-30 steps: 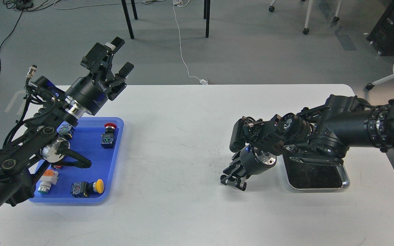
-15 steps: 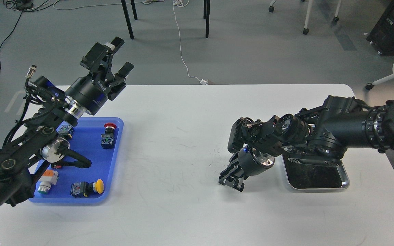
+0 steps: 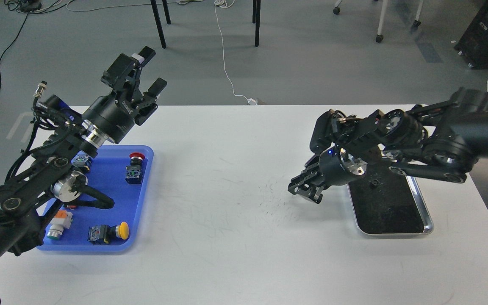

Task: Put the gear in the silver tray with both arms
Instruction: 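Carry the gear with the right gripper into the silver tray and release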

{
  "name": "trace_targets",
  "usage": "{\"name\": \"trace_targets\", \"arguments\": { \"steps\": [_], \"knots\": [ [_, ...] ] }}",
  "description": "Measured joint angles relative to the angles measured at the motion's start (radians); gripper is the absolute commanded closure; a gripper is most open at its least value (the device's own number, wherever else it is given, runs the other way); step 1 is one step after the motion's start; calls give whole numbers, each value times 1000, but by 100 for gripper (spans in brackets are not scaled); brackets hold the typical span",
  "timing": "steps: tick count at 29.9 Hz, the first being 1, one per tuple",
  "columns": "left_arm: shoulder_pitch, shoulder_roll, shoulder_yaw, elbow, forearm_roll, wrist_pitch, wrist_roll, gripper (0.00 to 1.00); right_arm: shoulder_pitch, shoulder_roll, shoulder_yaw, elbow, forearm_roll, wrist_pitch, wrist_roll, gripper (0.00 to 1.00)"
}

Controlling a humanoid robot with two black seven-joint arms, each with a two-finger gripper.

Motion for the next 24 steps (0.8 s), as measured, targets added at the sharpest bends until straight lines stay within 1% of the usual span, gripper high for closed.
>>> {"name": "trace_targets", "arguments": {
  "steps": [5, 10, 17, 24],
  "knots": [
    [-1, -4, 9, 2, 1, 0, 0, 2, 20, -160, -24, 9, -42, 10, 0, 91],
    [-1, -12, 10, 12, 2, 1, 0, 2, -24, -252, -71, -18, -114, 12, 0, 89],
    [-1, -32, 11, 13, 2, 1, 0, 2, -144, -290, -77, -52, -121, 12, 0, 89],
    [-3, -54, 10, 13, 2, 1, 0, 2, -164, -279, -72, -62, -122, 12, 0, 86]
  ]
}}
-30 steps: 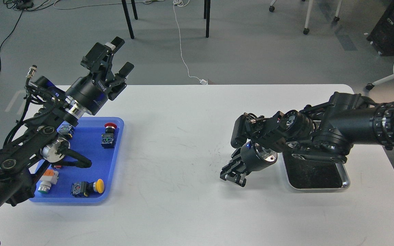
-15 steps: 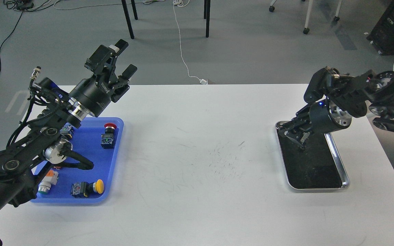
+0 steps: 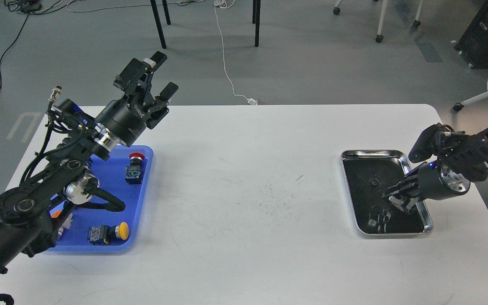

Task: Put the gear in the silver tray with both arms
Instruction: 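Carry the gear with the right gripper into the silver tray and release, then raise and withdraw the right gripper from the silver tray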

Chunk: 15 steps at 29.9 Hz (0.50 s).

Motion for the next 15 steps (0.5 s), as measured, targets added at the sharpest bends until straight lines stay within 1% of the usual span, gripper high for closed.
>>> {"name": "trace_targets", "arguments": {
  "steps": [7, 8, 9, 10, 11, 14, 15],
  "knots": [
    [-1, 2, 0, 0, 0, 0, 0, 2, -50, 7, 2, -1, 1, 0, 0, 84],
    [-1, 4, 0, 0, 0, 0, 0, 2, -55, 9, 2, -1, 1, 0, 0, 83],
    [-1, 5, 0, 0, 0, 0, 0, 2, -57, 10, 3, -1, 1, 0, 0, 78],
    [0, 6, 0, 0, 0, 0, 0, 2, -59, 12, 3, -1, 1, 0, 0, 71],
    [1, 7, 0, 0, 0, 0, 0, 2, -59, 13, 3, -2, 1, 0, 0, 61],
    [1, 7, 1, 0, 0, 0, 0, 2, -60, 13, 6, -3, 2, -1, 0, 13],
    [1, 7, 1, 0, 0, 0, 0, 2, -61, 13, 8, -3, 2, -3, 0, 9]
  ]
}}
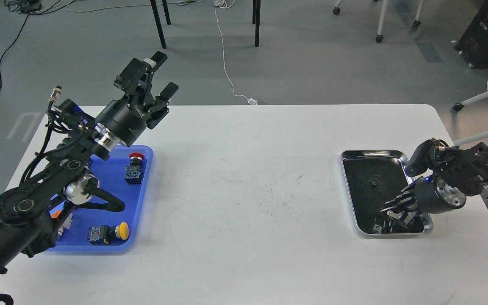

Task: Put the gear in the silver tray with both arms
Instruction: 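Raise and withdraw the right gripper from the silver tray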

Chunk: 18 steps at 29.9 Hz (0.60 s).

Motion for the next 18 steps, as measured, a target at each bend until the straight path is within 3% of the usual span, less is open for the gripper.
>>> {"name": "trace_targets", "arguments": {
  "steps": [7, 11, 18],
  "knots": [
    [0, 2, -1, 0, -1, 0, 0, 2, -1, -14, 60, 6, 3, -7, 0, 4],
    [1, 2, -2, 0, -2, 0, 0, 2, -5, -39, 210, 15, 66, -10, 0, 4],
    [28, -6, -9, -3, -1, 10, 0, 2, -141, -13, 461, 12, 689, -11, 0, 4]
  ]
}}
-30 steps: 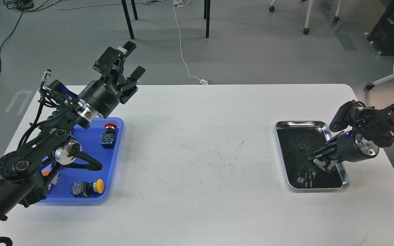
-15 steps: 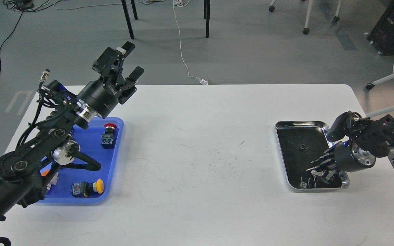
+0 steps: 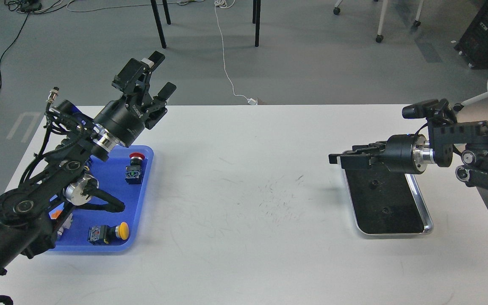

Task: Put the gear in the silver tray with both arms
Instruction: 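Raise and withdraw the right gripper from the silver tray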

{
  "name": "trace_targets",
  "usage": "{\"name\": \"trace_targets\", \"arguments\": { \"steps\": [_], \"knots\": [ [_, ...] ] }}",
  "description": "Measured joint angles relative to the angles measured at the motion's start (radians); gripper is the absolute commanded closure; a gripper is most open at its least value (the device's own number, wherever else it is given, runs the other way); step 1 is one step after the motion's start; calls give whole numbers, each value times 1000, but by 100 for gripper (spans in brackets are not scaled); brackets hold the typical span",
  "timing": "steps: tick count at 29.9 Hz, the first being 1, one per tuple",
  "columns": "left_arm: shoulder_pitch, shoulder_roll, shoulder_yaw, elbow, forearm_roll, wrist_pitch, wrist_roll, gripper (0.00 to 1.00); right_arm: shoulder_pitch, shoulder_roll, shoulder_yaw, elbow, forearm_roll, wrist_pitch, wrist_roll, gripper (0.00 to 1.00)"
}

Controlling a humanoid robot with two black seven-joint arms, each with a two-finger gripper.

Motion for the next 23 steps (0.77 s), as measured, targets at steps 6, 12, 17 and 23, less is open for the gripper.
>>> {"name": "trace_targets", "arguments": {
  "steps": [6, 12, 17, 23],
  "knots": [
    [71, -36, -27, -1, 5, 5, 0, 2, -146, 76, 243, -9, 496, -2, 0, 1],
    [177, -87, -168, -3, 5, -1, 57, 2, -311, 172, 485, -9, 772, 8, 0, 1],
    [281, -133, -287, -2, 2, -20, 151, 2, -422, 250, 596, -47, 803, 2, 0, 1],
    [321, -163, -318, -2, 3, -45, 159, 2, -485, 291, 669, -54, 801, 1, 0, 1]
  ]
}}
